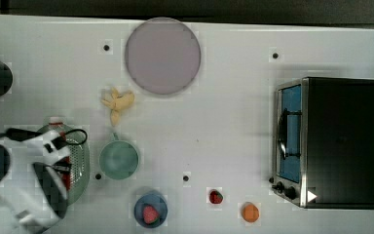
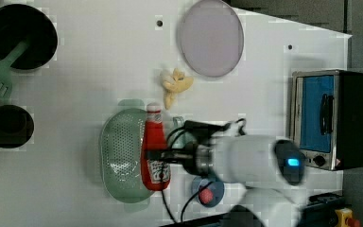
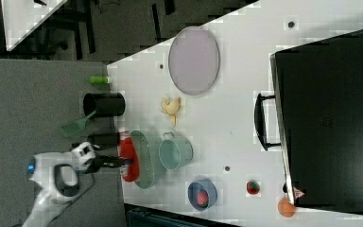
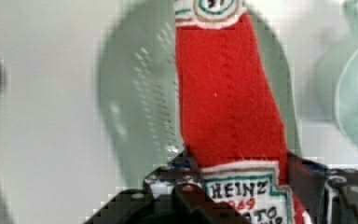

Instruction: Pick ketchup from strainer and place it on the table

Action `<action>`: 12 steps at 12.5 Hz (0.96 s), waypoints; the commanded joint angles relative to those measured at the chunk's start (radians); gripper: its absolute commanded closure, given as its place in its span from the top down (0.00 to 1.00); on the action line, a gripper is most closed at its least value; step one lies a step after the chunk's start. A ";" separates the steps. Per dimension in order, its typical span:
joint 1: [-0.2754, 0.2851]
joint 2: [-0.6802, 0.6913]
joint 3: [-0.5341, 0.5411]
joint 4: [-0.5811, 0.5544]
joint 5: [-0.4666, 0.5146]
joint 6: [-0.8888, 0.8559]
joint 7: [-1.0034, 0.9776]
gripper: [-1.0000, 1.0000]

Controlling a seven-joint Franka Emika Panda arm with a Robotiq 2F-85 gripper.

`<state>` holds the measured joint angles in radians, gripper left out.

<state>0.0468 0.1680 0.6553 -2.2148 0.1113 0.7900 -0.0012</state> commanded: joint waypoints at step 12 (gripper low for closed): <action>-0.125 -0.105 -0.494 0.167 -0.146 -0.306 -0.408 0.59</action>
<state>-0.0790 0.0780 0.1542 -2.0371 -0.0477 0.4980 -0.3262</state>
